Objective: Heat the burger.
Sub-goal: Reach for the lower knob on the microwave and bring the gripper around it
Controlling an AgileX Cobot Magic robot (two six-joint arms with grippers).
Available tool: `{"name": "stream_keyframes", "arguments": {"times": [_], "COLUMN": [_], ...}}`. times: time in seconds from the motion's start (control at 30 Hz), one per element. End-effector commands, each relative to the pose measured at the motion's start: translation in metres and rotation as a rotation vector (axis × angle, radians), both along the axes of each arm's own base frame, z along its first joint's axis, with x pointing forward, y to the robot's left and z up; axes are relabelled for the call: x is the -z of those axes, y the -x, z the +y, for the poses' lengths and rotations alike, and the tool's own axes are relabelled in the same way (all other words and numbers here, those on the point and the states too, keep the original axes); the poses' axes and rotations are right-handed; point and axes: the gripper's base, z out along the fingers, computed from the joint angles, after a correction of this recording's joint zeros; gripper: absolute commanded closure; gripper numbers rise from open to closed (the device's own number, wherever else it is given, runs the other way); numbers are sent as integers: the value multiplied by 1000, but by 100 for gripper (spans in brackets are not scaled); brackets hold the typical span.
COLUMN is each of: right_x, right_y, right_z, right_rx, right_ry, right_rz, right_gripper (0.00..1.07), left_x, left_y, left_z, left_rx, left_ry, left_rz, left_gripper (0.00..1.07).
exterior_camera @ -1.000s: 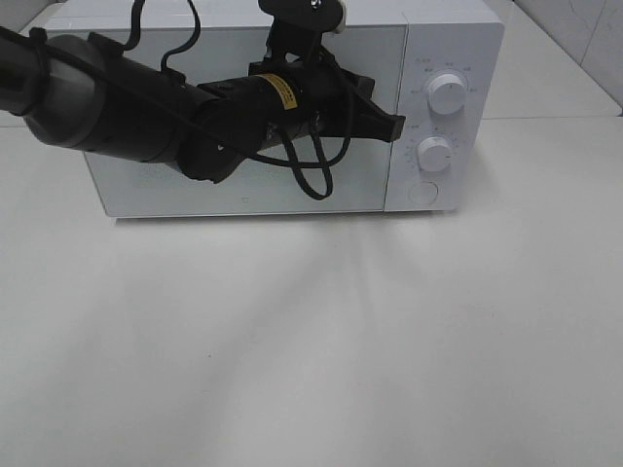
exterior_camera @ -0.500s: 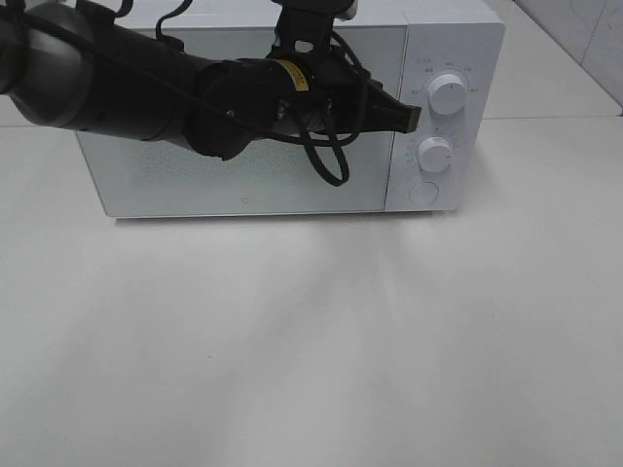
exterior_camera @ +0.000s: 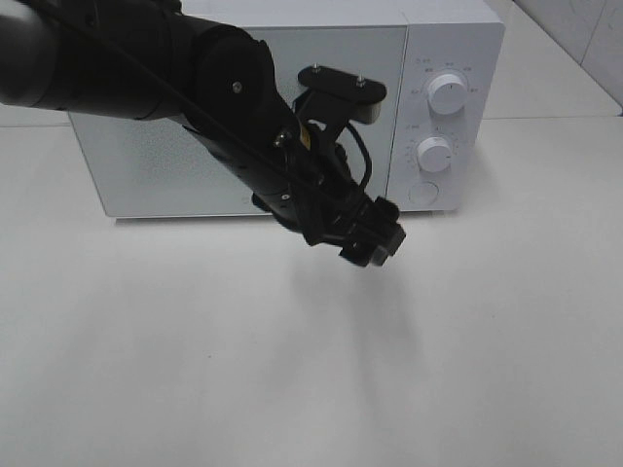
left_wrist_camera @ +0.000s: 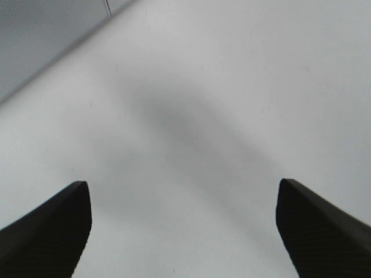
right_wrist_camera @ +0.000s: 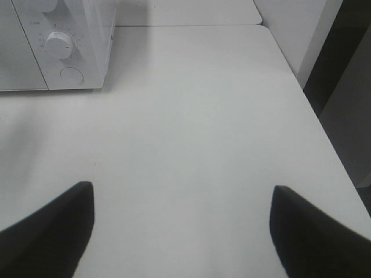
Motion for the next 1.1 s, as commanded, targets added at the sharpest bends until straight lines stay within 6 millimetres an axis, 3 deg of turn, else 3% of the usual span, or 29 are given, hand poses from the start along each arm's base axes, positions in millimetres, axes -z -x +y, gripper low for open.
{"name": "stream_keyframes", "arguments": {"times": [0.03,0.43,0.83,1.1], "right_x": [0,0,0,0], "right_y": [4,4,4,4], "right_z": [0,0,0,0], "right_rx": [1,1,1,1], "right_ry": [5,5,5,5], "right_rz": [-41,-41,-41,-41], "right_gripper": [31,31,31,31], "left_x": [-1,7,6,-16], "left_y": [9,35,11,2], "left_z": [4,30,75,118], "left_rx": [13,68,-46,-159], "left_ry": [-66,-361,-448,-391], "left_rz": [77,364,521,539], "left_gripper": [25,26,26,26]}}
